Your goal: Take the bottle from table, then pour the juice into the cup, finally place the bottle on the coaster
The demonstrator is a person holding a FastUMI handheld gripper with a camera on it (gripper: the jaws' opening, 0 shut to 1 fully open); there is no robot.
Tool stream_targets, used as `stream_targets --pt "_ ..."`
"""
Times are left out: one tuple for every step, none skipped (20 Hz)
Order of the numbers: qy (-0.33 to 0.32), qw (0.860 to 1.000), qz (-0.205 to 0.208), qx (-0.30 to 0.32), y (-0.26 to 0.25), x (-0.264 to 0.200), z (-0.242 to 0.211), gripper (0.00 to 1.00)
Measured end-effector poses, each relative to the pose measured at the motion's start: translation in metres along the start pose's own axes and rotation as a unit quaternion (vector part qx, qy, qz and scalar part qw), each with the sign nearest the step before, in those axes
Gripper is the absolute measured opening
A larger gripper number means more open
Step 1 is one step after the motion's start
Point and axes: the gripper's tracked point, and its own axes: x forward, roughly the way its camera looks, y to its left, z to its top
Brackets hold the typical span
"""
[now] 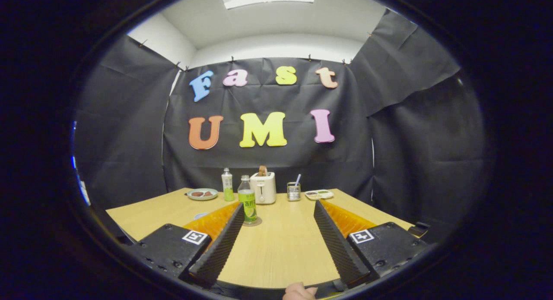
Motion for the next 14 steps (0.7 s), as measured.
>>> stream_targets --pt "0.001 1.0 0.005 0.001 0.003 -0.007 0.002 1.0" --pt "0.005 1.0 0.009 -0.001 0.005 -0.012 0.001 1.0" --pt "0.004 1.0 0.007 -0.003 0.005 -0.017 0.003 1.0" --pt "-0.002 1.0 0.003 -0.008 0.004 -0.02 0.008 1.0" --pt "-0.01 1.0 0.001 -0.007 0.004 -0.026 0.013 1.0" --pt "-0.017 1.0 0.007 -0.006 0.011 -0.03 0.015 1.0" --pt "-0.021 1.0 0.021 -0.004 0.02 -0.036 0.018 1.0" --pt "-0.023 0.999 0.034 -0.008 0.028 -0.04 0.019 1.0" --pt "-0.023 0.999 0.039 -0.013 0.031 -0.043 0.021 1.0" --pt "-0.02 0.999 0.035 -0.019 0.029 -0.043 0.021 1.0" --pt "-0.011 0.999 0.029 -0.026 0.027 -0.044 0.019 1.0" --pt "-0.002 0.999 0.025 -0.026 0.028 -0.045 0.015 1.0" --pt "0.008 0.999 0.028 -0.021 0.031 -0.047 0.012 1.0" --pt "0.016 0.999 0.036 -0.013 0.036 -0.048 0.011 1.0"
